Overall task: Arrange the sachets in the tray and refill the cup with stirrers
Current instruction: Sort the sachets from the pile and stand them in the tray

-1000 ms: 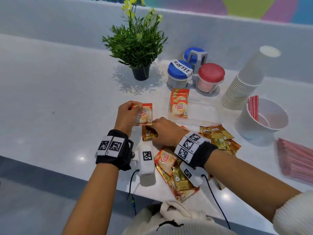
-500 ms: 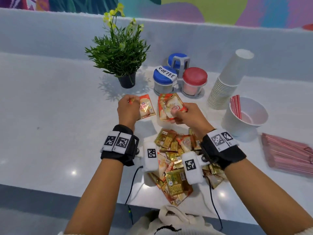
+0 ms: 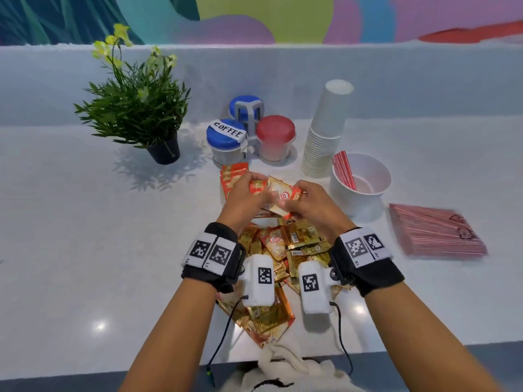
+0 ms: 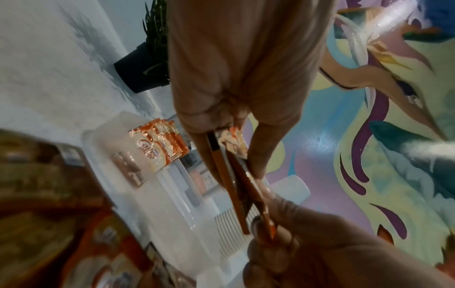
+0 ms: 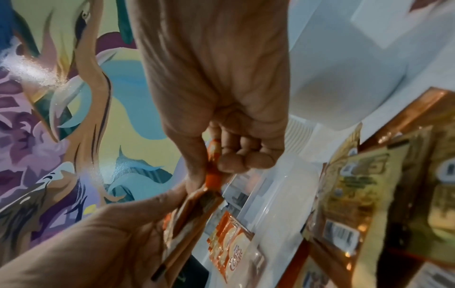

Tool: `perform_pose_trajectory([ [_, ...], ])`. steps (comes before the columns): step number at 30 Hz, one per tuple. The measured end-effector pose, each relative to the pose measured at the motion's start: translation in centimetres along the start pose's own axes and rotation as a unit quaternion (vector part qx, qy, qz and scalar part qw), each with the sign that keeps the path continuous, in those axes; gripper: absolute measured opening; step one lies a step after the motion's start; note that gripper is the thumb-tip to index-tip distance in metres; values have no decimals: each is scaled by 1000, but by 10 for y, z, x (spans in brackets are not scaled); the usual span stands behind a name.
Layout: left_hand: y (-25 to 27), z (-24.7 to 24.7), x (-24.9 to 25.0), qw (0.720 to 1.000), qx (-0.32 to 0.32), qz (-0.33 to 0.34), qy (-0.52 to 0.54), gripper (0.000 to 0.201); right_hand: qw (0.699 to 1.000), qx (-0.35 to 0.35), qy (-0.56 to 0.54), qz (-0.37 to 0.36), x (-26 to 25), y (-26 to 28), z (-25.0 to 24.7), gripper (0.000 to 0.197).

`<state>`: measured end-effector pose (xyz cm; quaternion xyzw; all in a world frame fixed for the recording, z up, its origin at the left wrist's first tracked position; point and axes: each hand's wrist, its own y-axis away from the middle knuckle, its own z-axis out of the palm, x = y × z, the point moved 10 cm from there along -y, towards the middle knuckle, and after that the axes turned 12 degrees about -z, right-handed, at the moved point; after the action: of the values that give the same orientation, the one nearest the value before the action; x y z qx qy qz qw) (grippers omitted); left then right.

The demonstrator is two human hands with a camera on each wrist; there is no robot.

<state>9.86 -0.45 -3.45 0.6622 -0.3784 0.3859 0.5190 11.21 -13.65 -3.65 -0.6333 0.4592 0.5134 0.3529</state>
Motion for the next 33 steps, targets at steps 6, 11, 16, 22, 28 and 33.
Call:
perform_pose_trajectory([
  [6, 2, 7, -1, 999, 25, 14, 13, 35, 989, 108, -103, -2, 6, 7, -19, 23],
  [11, -2, 6, -6, 997, 5, -25, 67, 37, 976, 155, -151, -19, 8, 7, -27, 20],
  [16, -6, 9, 0, 995, -45, -24, 90, 19, 978, 176, -97, -57, 0, 1, -30, 17],
  [22, -11, 7, -3, 991, -40, -28, 121, 14, 982, 134, -116, -63, -4, -6, -12, 11],
  [28, -5, 21, -9, 987, -105, -71, 100, 18, 982, 161, -77, -64, -1, -7, -24, 13],
  [33, -3, 17, -7, 987, -123, -69, 77, 24, 994, 95, -33, -52, -6, -8, -27, 14],
])
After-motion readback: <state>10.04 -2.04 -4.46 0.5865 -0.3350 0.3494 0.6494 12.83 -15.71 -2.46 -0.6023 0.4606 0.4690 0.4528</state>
